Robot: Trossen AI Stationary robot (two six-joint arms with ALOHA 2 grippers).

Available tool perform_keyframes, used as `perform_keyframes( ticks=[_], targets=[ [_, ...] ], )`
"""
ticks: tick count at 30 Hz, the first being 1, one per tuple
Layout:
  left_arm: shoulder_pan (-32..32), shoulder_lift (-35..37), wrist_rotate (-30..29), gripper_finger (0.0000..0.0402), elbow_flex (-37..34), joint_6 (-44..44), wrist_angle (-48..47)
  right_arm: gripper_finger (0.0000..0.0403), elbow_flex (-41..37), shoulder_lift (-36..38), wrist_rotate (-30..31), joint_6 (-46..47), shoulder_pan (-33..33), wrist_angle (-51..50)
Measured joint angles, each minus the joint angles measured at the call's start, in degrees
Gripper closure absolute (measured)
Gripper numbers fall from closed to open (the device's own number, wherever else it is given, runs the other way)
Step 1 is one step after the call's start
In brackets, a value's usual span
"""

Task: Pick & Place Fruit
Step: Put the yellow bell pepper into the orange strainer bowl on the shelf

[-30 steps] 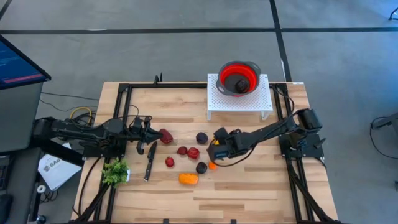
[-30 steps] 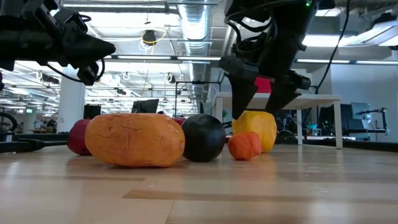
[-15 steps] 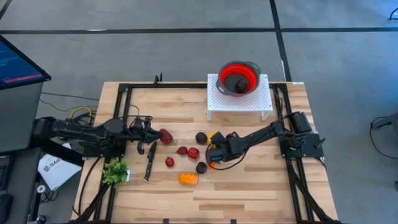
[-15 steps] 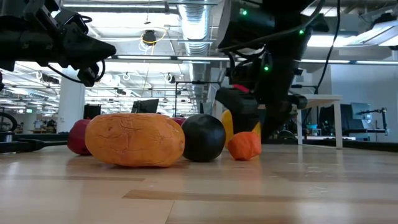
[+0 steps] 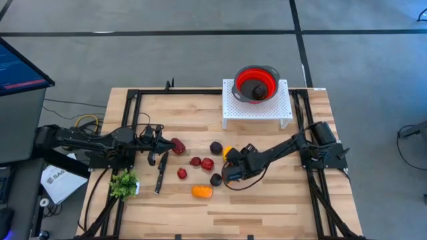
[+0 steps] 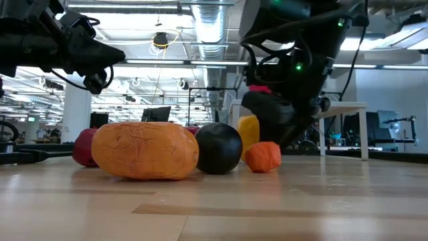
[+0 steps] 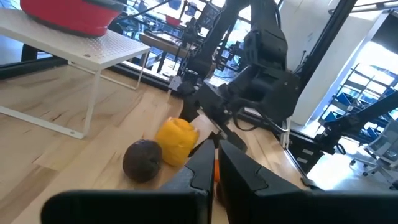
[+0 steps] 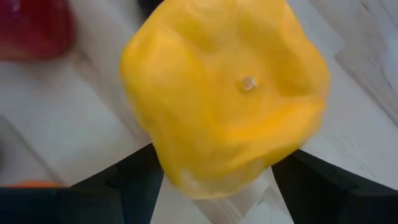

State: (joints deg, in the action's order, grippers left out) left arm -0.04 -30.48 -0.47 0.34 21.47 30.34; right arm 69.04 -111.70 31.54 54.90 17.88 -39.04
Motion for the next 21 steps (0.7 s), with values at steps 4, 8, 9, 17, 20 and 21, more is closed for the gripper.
perform_keyframes(
  ticks=[4, 8, 9, 17, 20, 21],
  targets=[
    [0.0, 0.0, 0.0, 0.0384, 0.0, 0.0, 0.2, 0.0127, 0.0, 0.0, 0.4, 0.0, 1.0, -0.1],
    [0.0, 0.0, 0.0, 0.0384, 0.0, 0.0, 0.2, 0.0127, 0.0, 1.5, 2.3, 0.9, 2.3, -2.2],
    [0.0, 0.0, 0.0, 0.0384, 0.0, 0.0, 0.2, 0.0127, 0.0, 2.1, 2.7, 1.5, 2.5, -2.3],
    [0.0, 0.0, 0.0, 0.0384, 0.0, 0.0, 0.3, 0.0127, 0.0, 8.7, 3.6, 1.7, 3.8, -5.3],
    [0.0, -0.3, 0.0, 0.0384, 0.0, 0.0, 0.6, 0.0127, 0.0, 8.9, 3.4, -0.3, 3.7, -5.5],
    [0.0, -0.4, 0.0, 0.0384, 0.0, 0.0, 0.6, 0.0127, 0.0, 9.0, 3.4, -1.1, 3.7, -5.1]
  ],
)
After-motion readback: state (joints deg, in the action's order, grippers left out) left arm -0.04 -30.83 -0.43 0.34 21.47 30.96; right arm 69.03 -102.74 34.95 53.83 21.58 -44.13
